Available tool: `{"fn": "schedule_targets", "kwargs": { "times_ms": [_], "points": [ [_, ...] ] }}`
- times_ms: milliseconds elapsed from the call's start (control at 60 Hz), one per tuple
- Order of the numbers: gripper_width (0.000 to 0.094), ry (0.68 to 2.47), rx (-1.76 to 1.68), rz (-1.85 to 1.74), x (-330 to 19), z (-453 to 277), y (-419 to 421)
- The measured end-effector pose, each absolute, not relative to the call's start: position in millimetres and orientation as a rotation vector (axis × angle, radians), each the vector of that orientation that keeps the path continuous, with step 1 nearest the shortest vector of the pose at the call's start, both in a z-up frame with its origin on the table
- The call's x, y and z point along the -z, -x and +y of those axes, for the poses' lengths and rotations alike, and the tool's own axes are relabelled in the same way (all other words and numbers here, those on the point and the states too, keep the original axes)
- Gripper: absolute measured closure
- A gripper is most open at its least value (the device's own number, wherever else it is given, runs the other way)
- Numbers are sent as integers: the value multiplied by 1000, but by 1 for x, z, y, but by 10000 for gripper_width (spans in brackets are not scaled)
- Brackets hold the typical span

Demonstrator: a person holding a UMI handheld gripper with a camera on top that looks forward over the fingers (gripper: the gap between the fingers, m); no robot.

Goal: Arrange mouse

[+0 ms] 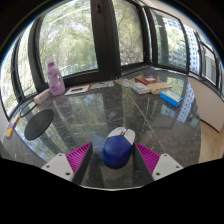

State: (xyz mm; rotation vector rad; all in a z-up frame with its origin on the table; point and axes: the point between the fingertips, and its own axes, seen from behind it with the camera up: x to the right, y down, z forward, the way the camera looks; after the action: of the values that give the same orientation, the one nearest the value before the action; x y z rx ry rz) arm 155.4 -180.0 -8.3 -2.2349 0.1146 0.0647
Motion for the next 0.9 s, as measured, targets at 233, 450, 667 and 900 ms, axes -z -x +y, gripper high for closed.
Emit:
{"fn": "schedule_targets", "kwargs": {
  "times_ms": [233, 450, 667, 900],
  "points": [
    [370, 2251, 53, 68, 17, -150, -168],
    [511, 2254, 58, 78, 15, -148, -168],
    [577, 2244, 90, 92, 12, -147, -168],
    [575, 2103, 236, 233, -74, -127, -194]
  ]
}}
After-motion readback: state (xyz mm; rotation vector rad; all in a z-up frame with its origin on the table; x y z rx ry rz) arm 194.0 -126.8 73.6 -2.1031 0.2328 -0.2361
